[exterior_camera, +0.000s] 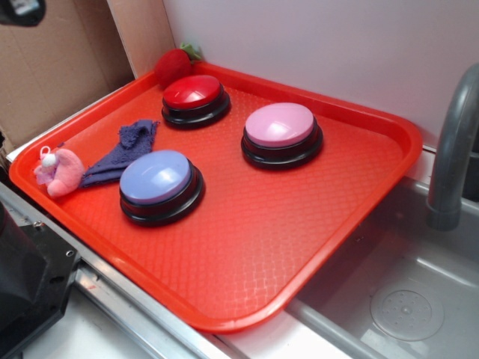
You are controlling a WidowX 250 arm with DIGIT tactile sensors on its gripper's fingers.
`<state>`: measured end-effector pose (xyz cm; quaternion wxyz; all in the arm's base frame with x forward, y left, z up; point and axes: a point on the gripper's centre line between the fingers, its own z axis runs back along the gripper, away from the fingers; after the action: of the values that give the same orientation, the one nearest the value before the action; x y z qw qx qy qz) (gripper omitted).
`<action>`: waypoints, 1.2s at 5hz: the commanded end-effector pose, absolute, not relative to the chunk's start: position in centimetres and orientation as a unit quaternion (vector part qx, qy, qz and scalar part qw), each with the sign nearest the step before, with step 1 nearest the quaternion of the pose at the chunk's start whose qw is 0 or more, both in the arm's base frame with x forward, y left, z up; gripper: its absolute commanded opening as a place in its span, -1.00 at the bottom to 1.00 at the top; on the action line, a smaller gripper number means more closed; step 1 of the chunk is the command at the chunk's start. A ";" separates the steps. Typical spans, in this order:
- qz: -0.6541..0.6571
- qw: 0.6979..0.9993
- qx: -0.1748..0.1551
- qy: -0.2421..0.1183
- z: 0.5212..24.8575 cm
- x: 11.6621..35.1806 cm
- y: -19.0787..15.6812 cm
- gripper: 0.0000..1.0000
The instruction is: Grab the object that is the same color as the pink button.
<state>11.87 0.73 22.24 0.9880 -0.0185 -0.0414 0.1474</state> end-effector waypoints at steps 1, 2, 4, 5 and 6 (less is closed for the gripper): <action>0.326 0.945 -0.003 -0.019 18.9 13.7 4.8 1.00; 0.439 0.898 0.024 0.002 15.9 14.3 6.7 1.00; 0.554 0.827 0.093 0.007 10.8 14.3 9.4 1.00; 0.589 0.799 0.120 0.009 8.3 13.4 10.7 1.00; 0.616 0.777 0.129 -0.006 6.2 12.8 11.5 1.00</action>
<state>13.54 11.06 5.57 0.7829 0.1294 0.0060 0.6085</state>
